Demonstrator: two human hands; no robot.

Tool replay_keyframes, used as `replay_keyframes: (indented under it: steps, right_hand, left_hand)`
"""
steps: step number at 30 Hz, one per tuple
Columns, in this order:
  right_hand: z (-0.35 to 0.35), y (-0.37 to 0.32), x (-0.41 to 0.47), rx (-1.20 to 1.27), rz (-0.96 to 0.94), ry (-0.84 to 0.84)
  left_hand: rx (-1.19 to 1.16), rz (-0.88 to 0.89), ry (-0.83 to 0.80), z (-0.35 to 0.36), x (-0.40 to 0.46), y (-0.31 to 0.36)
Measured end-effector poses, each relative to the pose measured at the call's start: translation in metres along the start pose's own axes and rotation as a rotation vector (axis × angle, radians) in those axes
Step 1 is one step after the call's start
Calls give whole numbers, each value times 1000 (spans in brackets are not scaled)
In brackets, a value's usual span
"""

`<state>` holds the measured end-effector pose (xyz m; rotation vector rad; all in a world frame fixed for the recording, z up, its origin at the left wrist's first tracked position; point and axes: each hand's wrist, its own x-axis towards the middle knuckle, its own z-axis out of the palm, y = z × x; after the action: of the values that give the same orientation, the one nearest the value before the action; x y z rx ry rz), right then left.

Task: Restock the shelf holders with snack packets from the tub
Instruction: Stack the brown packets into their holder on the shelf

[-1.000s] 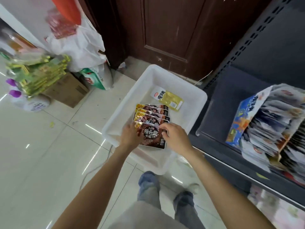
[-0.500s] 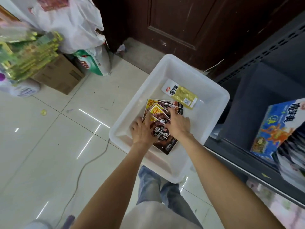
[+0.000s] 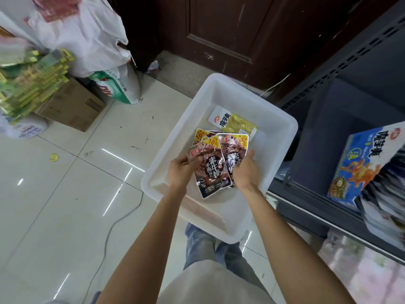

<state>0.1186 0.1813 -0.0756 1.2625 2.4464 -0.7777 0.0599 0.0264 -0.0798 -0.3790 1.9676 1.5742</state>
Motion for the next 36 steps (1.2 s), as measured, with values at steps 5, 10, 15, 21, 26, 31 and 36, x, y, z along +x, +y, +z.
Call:
replay_keyframes:
  steps: [5, 10, 15, 21, 26, 31, 36]
  right_hand:
    - [-45, 2, -46, 444, -148, 121]
    - [-92, 22, -99, 678, -192, 142]
    - [-145, 60, -142, 1052, -231, 248]
    - [-209, 119, -174, 1190, -314, 572]
    - [-248, 222, -184, 1237, -194, 781]
    - [-284, 348, -200, 1281, -73, 955]
    - [-329, 463, -213, 1230, 3, 1051]
  left_hand:
    - [-362, 57, -29, -22, -18, 35]
    - [-444, -33, 41, -32, -28, 55]
    - [-408, -43, -368, -9, -55, 89]
    - [-267, 269, -482, 73, -131, 140]
    - [-141, 500, -563, 172, -212, 160]
    - [-110, 667, -666, 282, -302, 154]
    - [-139, 805, -792, 407, -368, 162]
